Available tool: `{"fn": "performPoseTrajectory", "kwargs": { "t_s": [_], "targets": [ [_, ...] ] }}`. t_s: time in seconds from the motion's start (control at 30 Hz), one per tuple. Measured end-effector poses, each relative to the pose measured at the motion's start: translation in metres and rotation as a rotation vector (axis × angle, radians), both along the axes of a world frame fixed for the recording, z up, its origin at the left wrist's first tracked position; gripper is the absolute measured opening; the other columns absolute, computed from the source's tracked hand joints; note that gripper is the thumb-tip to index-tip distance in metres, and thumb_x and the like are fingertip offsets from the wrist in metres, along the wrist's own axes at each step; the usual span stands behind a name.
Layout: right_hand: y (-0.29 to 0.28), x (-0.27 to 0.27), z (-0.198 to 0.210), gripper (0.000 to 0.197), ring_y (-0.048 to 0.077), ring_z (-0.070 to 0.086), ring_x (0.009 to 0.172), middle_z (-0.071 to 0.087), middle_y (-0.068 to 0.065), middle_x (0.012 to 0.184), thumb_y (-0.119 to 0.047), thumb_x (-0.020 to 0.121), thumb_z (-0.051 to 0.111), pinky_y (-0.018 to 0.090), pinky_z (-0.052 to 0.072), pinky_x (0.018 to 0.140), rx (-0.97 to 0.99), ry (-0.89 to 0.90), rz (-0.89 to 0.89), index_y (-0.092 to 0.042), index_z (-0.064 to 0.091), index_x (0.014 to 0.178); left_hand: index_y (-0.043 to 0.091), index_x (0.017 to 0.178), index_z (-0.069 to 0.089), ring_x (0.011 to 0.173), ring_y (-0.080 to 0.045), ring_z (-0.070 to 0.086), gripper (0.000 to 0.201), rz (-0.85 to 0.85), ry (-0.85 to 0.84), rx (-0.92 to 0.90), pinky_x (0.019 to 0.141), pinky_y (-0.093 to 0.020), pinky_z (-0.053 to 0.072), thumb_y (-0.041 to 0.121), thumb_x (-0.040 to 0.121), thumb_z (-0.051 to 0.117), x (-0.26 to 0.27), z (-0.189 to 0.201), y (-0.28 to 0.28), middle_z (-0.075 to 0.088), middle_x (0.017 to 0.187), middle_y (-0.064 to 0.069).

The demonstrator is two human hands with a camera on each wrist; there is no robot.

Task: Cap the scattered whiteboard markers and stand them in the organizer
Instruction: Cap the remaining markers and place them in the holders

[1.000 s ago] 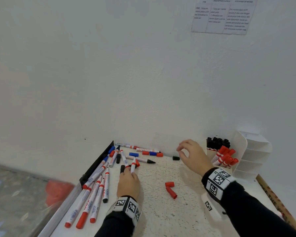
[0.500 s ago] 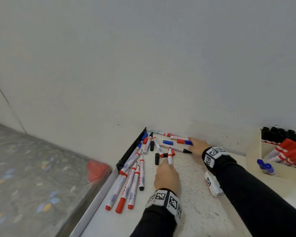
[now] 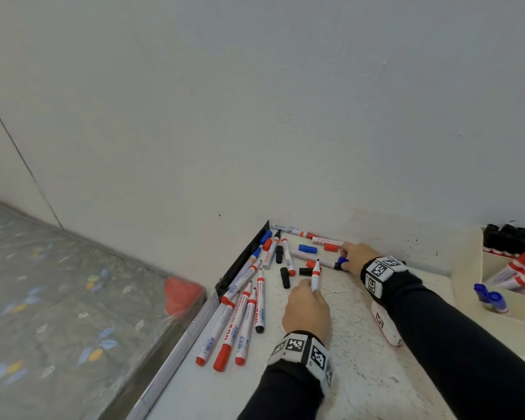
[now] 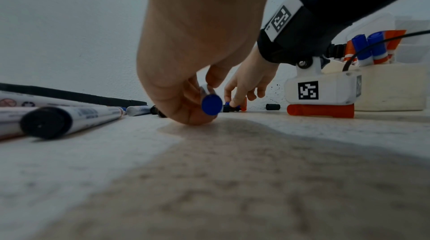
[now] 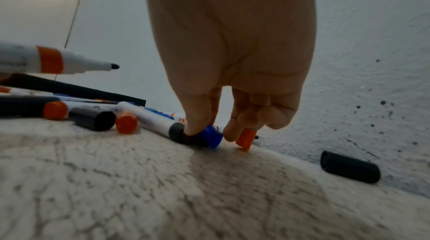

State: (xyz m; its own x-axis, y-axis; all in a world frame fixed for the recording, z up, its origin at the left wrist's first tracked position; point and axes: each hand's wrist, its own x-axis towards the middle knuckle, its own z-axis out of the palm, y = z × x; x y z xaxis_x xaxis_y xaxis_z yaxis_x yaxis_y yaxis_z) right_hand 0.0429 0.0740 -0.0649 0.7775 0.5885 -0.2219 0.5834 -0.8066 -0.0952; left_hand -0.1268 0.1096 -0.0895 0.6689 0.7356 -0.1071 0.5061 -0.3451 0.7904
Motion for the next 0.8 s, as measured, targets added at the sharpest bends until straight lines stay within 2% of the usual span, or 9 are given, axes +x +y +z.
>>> {"fn": "performPoseTrajectory", "kwargs": {
  "t_s": [0.1, 0.17, 0.27, 0.4, 0.47, 0.57, 0.63, 0.73, 0.8],
  "targets": [
    [-0.006, -0.001, 0.004, 0.019, 0.018, 0.046, 0.083, 0.049, 0.004, 0.094, -0.024, 0.088, 0.059, 0.024, 0.036, 0.069, 0.045, 0.030, -0.013, -0.017, 0.043, 0.095, 0.023, 0.133, 0.043, 0.105, -0.011, 0.055, 0.036, -0.011, -0.008, 0.022, 0.085, -0.023, 0.045, 0.028, 0.098, 0.041, 0.000, 0.001, 0.001, 0.055, 0.121, 0.001],
    [-0.010, -0.003, 0.006, 0.019, 0.019, 0.050, 0.082, 0.053, 0.004, 0.093, -0.020, 0.087, 0.059, 0.024, 0.040, 0.069, 0.148, 0.034, -0.030, -0.018, 0.041, 0.092, 0.022, 0.133, 0.043, 0.107, -0.011, 0.055, 0.036, -0.024, -0.016, 0.036, 0.087, -0.024, 0.045, 0.027, 0.097, 0.041, 0.001, 0.000, 0.001, 0.056, 0.122, 0.002],
    [-0.016, -0.008, 0.016, 0.013, 0.019, 0.051, 0.085, 0.055, 0.007, 0.098, -0.019, 0.090, 0.055, 0.027, 0.041, 0.076, 0.408, 0.027, -0.061, -0.015, 0.046, 0.099, 0.021, 0.133, 0.044, 0.109, -0.013, 0.055, 0.036, -0.042, -0.017, 0.054, 0.090, -0.025, 0.045, 0.026, 0.098, 0.040, 0.002, -0.002, 0.003, 0.056, 0.123, 0.002],
    [-0.028, -0.023, 0.035, 0.027, 0.019, 0.050, 0.087, 0.055, 0.009, 0.100, -0.012, 0.096, 0.043, 0.026, 0.037, 0.077, 0.667, 0.088, -0.017, -0.011, 0.047, 0.123, 0.021, 0.133, 0.046, 0.109, -0.014, 0.056, 0.036, -0.064, -0.020, 0.065, 0.093, -0.028, 0.046, 0.024, 0.098, 0.039, 0.002, -0.005, 0.005, 0.058, 0.122, 0.002],
    [-0.037, -0.030, 0.040, 0.026, 0.020, 0.054, 0.089, 0.054, 0.006, 0.101, -0.009, 0.096, 0.042, 0.028, 0.042, 0.079, 0.737, 0.083, 0.031, -0.012, 0.051, 0.120, 0.021, 0.134, 0.046, 0.110, -0.014, 0.056, 0.036, -0.073, -0.040, 0.068, 0.095, -0.028, 0.046, 0.023, 0.098, 0.039, 0.002, -0.004, 0.004, 0.058, 0.124, 0.002],
    [-0.054, -0.038, 0.042, 0.016, 0.024, 0.058, 0.094, 0.050, 0.004, 0.103, -0.010, 0.092, 0.051, 0.036, 0.050, 0.087, 0.788, 0.094, 0.043, -0.014, 0.051, 0.108, 0.023, 0.134, 0.046, 0.110, -0.012, 0.055, 0.037, -0.115, -0.095, 0.077, 0.098, -0.027, 0.044, 0.021, 0.098, 0.040, 0.002, -0.003, 0.002, 0.057, 0.127, 0.003],
    [-0.066, -0.043, 0.040, 0.013, 0.022, 0.058, 0.090, 0.054, 0.003, 0.099, -0.010, 0.090, 0.054, 0.030, 0.047, 0.081, 0.804, 0.128, 0.029, -0.017, 0.048, 0.100, 0.022, 0.134, 0.047, 0.107, -0.012, 0.056, 0.037, -0.147, -0.125, 0.084, 0.095, -0.025, 0.045, 0.020, 0.098, 0.041, 0.002, -0.001, 0.001, 0.058, 0.126, 0.003],
    [-0.082, -0.051, 0.033, 0.017, 0.014, 0.055, 0.082, 0.059, 0.001, 0.094, -0.005, 0.088, 0.055, 0.011, 0.039, 0.068, 0.818, 0.139, 0.026, -0.019, 0.049, 0.093, 0.022, 0.128, 0.052, 0.091, -0.007, 0.053, 0.033, -0.243, -0.166, 0.093, 0.081, -0.018, 0.041, 0.017, 0.097, 0.042, 0.002, 0.000, -0.003, 0.061, 0.115, 0.002],
    [-0.090, -0.057, 0.030, 0.021, 0.012, 0.058, 0.087, 0.059, -0.002, 0.095, 0.000, 0.087, 0.054, 0.010, 0.043, 0.071, 0.886, 0.163, 0.014, -0.020, 0.050, 0.094, 0.021, 0.126, 0.055, 0.090, -0.006, 0.051, 0.032, -0.301, -0.179, 0.096, 0.081, -0.018, 0.038, 0.016, 0.097, 0.043, 0.001, 0.000, -0.005, 0.062, 0.113, 0.002]
  ]
}}
